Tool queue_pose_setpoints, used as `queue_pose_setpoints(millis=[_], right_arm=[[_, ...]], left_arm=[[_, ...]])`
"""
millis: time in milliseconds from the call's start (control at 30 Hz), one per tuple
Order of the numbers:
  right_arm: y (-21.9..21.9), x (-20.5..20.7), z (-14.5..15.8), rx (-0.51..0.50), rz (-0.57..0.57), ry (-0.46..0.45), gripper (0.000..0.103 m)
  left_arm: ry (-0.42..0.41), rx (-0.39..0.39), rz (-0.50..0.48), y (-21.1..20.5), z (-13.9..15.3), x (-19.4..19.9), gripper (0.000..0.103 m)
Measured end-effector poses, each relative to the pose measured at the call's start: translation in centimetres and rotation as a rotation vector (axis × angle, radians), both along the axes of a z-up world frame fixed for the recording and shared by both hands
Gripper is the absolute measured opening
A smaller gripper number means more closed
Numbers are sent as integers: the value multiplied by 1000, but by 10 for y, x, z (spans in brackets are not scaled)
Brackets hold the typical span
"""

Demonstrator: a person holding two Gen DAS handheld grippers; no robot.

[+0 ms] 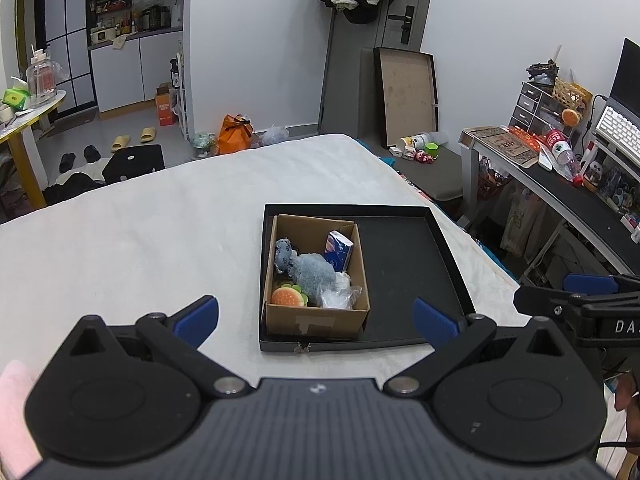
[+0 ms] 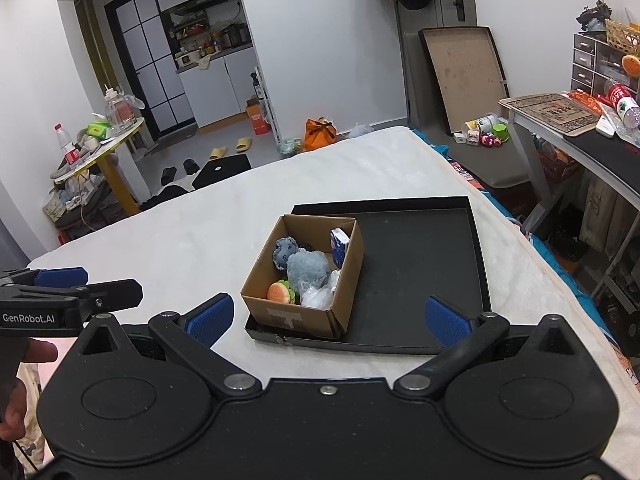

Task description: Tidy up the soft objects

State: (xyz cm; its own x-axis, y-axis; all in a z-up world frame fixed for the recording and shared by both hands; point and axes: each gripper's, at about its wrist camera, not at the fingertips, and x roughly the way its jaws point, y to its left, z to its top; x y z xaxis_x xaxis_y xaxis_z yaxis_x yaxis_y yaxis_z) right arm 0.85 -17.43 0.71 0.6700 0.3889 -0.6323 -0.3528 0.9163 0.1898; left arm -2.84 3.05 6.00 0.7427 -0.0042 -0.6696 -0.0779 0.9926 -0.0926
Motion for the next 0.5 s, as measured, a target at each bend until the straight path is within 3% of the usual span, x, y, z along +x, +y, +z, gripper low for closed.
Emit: queue_pose_setpoints(millis=[500], right_arm=[[0, 0, -1, -5, -2, 3, 103]], left_arm=[[-7, 2, 7, 0, -1, 1, 103]])
